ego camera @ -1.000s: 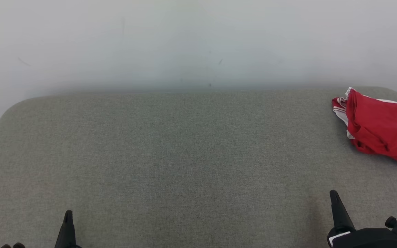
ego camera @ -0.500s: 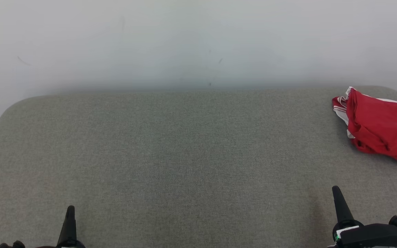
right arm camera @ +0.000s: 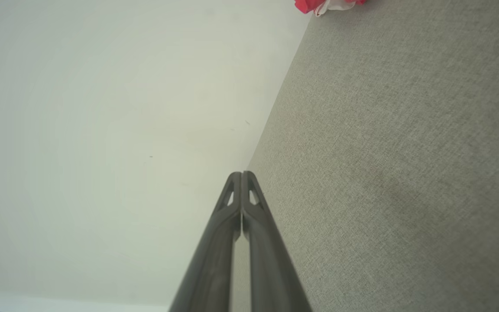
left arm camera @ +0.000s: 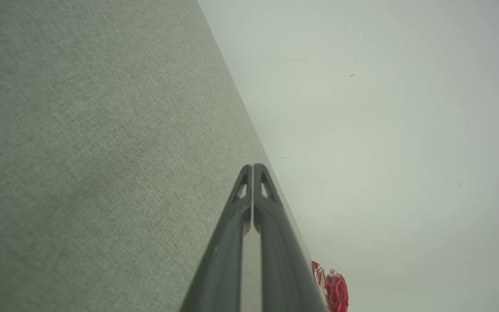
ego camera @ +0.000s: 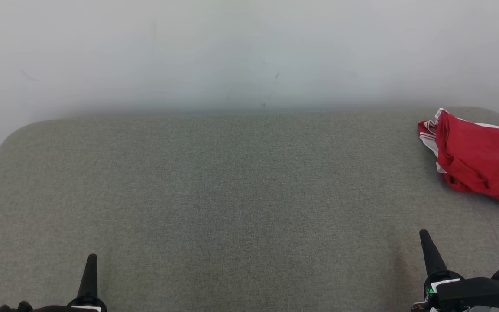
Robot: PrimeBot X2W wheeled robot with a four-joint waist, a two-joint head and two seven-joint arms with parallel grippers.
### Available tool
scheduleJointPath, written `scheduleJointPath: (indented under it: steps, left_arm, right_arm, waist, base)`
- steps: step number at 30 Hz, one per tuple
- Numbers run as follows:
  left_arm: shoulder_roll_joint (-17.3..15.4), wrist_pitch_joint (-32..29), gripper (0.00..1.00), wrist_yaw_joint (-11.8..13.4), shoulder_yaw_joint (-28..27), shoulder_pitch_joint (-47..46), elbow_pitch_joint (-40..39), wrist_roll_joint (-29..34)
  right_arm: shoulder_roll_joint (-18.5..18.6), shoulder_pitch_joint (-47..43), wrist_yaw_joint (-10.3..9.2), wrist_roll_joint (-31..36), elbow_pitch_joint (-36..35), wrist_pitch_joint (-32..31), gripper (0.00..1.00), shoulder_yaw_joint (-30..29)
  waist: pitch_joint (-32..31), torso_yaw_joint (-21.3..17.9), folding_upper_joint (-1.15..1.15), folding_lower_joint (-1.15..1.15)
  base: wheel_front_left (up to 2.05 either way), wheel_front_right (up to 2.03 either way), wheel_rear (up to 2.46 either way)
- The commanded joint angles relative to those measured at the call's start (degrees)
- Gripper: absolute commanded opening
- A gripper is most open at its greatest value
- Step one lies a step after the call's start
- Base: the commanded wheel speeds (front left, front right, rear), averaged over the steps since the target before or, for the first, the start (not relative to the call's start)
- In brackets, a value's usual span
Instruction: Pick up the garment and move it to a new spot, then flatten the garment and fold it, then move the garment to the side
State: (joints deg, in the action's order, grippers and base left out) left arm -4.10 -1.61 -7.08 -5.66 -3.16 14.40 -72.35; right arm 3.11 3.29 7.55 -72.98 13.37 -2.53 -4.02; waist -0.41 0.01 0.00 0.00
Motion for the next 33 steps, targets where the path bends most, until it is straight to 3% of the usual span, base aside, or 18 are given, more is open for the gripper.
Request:
scheduleJointPath:
  steps: [1, 33]
  left_arm:
    - [0.01, -0.18, 0.00, -0.30, -0.26, -1.31, -0.54, -1.52]
    - [0.97, -3.93, 0.00, -0.58, -0.81, -2.95, -0.45, -15.60]
  right_arm:
    - [0.39, 0.94, -0.07, -1.38, -0.26, -0.24, 0.00, -0.28]
    - [0.26, 2.55, -0.11, -15.34, 0.43, -2.93, 0.00, -1.71]
  waist:
    - [0.01, 0.00, 0.00, 0.00]
    - [0.42, -0.01, 0.00, 0.00]
  base:
    - [0.00, 0.00, 0.00]
    - [0.00, 0.00, 0.00]
